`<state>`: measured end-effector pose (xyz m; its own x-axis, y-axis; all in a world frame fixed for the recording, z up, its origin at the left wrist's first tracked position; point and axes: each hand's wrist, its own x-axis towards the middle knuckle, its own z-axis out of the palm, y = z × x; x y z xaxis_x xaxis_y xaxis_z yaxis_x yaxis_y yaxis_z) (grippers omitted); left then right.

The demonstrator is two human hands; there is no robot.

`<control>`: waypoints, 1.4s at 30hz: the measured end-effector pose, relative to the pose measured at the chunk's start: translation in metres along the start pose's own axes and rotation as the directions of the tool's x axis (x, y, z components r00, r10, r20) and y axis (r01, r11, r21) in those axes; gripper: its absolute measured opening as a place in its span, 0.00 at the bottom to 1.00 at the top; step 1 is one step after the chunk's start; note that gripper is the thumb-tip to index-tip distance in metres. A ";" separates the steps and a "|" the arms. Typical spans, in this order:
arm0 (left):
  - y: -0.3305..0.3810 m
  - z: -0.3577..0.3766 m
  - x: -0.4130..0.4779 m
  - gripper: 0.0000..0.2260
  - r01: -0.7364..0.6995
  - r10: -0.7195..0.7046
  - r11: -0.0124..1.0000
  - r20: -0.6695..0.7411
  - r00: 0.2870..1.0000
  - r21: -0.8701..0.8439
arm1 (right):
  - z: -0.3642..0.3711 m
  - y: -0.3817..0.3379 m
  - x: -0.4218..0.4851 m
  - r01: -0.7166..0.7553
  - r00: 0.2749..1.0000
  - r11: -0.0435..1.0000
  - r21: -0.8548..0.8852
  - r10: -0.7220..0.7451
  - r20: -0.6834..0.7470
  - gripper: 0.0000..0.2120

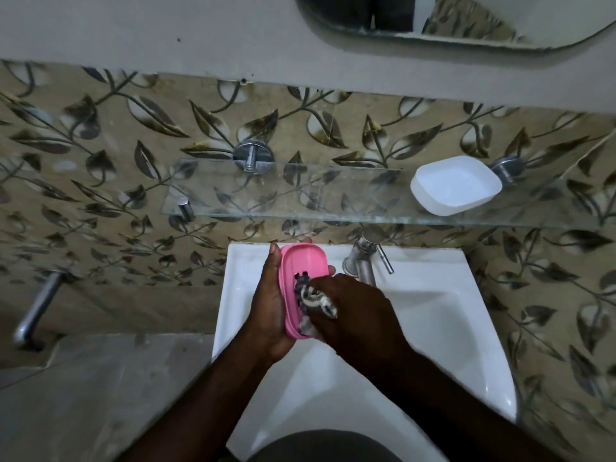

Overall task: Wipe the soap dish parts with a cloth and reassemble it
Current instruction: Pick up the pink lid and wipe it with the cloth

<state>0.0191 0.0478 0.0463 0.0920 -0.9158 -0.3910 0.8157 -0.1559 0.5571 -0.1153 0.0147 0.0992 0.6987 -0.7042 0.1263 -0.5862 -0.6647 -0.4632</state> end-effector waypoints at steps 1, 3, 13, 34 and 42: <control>-0.004 0.002 0.000 0.35 0.008 -0.008 1.000 -0.001 1.000 0.004 | -0.002 0.004 0.005 -0.021 0.999 1.000 0.001 0.021 -0.039 0.14; -0.009 0.006 0.000 0.31 0.000 0.000 1.000 0.004 1.000 0.017 | -0.007 0.007 0.017 -0.049 0.995 0.998 -0.037 0.045 -0.092 0.13; 0.015 0.005 -0.002 0.36 -0.062 0.065 0.986 -0.018 0.998 0.155 | 0.004 0.004 0.001 -0.100 0.994 0.994 0.051 0.098 0.042 0.11; 0.005 0.004 0.003 0.29 0.012 -0.016 0.994 0.031 0.999 0.108 | -0.007 0.015 0.011 -0.046 0.998 0.992 0.120 0.041 0.041 0.09; 0.002 0.010 0.008 0.30 0.021 -0.021 0.991 -0.002 1.000 0.136 | -0.012 0.025 0.029 -0.049 0.998 0.995 -0.085 0.044 -0.054 0.12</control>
<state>0.0156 0.0366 0.0520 0.0760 -0.9114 -0.4045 0.7324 -0.2243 0.6429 -0.1146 -0.0253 0.1015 0.6489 -0.7453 0.1528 -0.6524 -0.6485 -0.3922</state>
